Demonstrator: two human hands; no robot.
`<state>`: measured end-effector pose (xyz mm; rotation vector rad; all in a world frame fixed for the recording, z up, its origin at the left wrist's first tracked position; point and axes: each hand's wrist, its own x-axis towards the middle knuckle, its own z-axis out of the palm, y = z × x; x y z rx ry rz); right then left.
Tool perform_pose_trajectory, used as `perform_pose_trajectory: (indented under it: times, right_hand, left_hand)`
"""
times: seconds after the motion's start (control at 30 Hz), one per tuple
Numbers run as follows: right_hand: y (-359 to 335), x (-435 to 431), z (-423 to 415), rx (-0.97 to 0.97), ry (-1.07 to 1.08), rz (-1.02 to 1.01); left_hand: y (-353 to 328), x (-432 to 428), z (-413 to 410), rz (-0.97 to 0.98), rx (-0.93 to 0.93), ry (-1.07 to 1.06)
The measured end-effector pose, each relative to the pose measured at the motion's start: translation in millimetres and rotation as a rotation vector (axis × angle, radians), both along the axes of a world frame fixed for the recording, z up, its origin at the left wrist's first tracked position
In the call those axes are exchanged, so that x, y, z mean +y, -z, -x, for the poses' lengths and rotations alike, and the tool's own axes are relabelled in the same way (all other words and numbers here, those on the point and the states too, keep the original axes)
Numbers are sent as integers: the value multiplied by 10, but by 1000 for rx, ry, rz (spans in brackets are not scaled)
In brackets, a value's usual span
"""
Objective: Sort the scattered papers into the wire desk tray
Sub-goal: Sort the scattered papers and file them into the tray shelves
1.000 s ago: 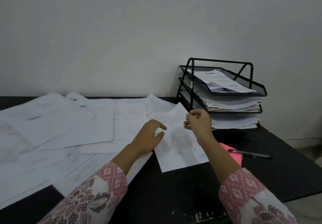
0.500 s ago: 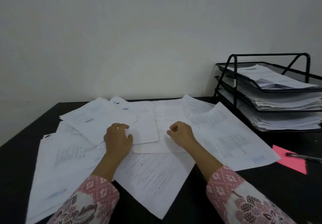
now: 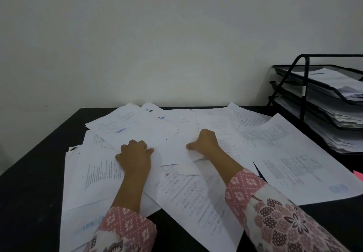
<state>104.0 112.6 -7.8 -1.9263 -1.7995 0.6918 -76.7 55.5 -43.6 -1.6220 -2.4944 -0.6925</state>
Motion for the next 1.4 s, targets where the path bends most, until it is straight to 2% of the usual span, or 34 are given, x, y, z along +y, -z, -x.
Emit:
perform_pose_trajectory:
  times: [0.13, 0.3, 0.4, 0.5, 0.6, 0.73, 0.9, 1.03, 1.1, 1.17, 1.3, 1.4]
  right_hand:
    - [-38, 61, 65, 52, 24, 95]
    - [-52, 49, 0, 159, 44, 32]
    - [-52, 53, -151, 275, 72, -8]
    - [-68, 26, -394, 329, 98, -16]
    - [-85, -18, -652, 317, 121, 10]
    - [-65, -32, -966, 295, 176, 115]
    - [-19, -88, -1221, 533, 250, 166]
    - [15, -147, -1245, 432, 126, 169]
    - [15, -157, -1230, 427, 90, 157]
    - [15, -169, -1222, 511, 110, 137]
    - [48, -245, -1227, 701, 169, 102]
    - [34, -359, -1236, 740, 85, 236]
  left_hand:
    - [7, 5, 43, -83, -47, -23]
    - [24, 5, 70, -226, -98, 2]
    - [20, -14, 49, -367, -205, 211]
    - [5, -41, -25, -410, -302, 448]
    - [-15, -87, -99, -385, -329, 634]
    - [-34, -147, -256, -236, -304, 874]
    - [-42, -199, -538, -79, -106, 1060]
    - [-51, -231, -666, -73, -20, 1148]
    - [-53, -248, -673, -79, 0, 1147]
    - [-38, -254, -619, -165, -52, 1078]
    - [-50, -265, -468, -354, -364, 726]
    - [-53, -204, -406, -232, -388, 399]
